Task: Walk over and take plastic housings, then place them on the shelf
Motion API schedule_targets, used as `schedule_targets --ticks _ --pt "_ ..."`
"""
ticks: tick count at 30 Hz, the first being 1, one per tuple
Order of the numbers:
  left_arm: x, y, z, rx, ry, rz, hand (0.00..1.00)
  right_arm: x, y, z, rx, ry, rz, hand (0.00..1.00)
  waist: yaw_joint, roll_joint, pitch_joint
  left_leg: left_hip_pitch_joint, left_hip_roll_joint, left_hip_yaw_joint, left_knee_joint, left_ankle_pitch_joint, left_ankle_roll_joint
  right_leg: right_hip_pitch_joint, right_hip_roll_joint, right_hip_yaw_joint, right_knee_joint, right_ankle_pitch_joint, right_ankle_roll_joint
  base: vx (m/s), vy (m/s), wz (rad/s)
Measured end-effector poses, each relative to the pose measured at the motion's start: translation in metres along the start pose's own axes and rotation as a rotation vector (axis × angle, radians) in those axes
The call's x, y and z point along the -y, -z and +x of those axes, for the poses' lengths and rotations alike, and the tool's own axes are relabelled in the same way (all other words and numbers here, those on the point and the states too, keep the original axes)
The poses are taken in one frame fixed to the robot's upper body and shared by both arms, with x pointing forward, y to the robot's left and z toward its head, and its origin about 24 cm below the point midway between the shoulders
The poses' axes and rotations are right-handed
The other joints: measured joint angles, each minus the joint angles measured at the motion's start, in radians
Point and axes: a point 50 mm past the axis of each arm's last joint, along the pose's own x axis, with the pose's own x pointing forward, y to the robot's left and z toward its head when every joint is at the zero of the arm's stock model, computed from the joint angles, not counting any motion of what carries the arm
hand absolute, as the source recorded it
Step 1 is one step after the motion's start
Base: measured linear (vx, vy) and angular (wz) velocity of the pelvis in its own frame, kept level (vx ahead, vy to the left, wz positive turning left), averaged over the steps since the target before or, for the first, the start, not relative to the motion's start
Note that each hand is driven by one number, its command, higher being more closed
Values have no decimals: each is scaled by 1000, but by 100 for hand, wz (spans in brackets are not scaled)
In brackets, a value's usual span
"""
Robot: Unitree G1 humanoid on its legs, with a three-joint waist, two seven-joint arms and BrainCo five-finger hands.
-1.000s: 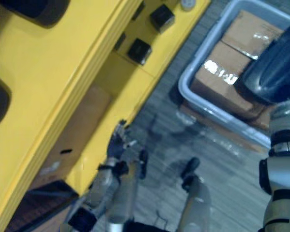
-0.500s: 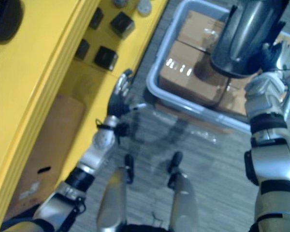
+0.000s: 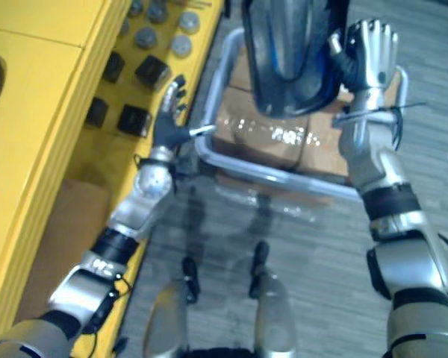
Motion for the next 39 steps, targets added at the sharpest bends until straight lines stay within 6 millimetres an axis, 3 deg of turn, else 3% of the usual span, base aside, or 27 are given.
schedule_targets --ticks 7,11,13,18,23,32,33,39 --pt "7 5 -2 -92 103 -299 0 -20 -22 -11 123 -73 -7 100 3 -21 -12 21 -6 20 -20 10 4 43 7 -1 -79 44 3 -11 12 -3" --pt "15 13 -8 -136 121 -398 0 -27 -22 -20 123 -103 -11 100 6 -31 -24 42 -13 17 -36 13 3 72 7 -5 -106 50 7 4 16 5" --pt "16 19 -10 -166 128 -428 0 -31 -23 -24 121 -116 -3 100 4 -46 -34 44 -19 15 -49 21 4 81 7 -9 -129 63 7 9 29 6" --pt "31 32 -21 -222 154 -490 0 -43 -27 -37 146 -171 -13 100 6 -48 -38 61 -22 -4 -54 21 4 122 7 -27 -160 72 12 -3 34 10" --pt "35 36 -23 -242 150 -497 0 -52 -38 -43 175 -201 15 100 9 -50 -40 59 -24 -4 -53 21 4 125 7 -27 -171 78 13 -4 8 1" --pt "46 49 -29 -309 136 -486 0 -62 -40 -59 180 -249 26 100 15 -47 -50 57 -29 -4 -53 21 4 137 9 -29 -202 94 14 -12 40 0" --pt "45 51 -30 -316 126 -484 100 -64 -41 -63 178 -259 33 100 15 -47 -57 56 -30 -4 -54 21 4 138 9 -29 -204 94 14 -2 52 0" --pt "46 60 -39 -344 73 -450 100 -74 -40 -86 181 -317 49 100 29 -44 -104 58 -28 -6 -58 21 4 143 9 -29 -214 97 14 -4 42 0"
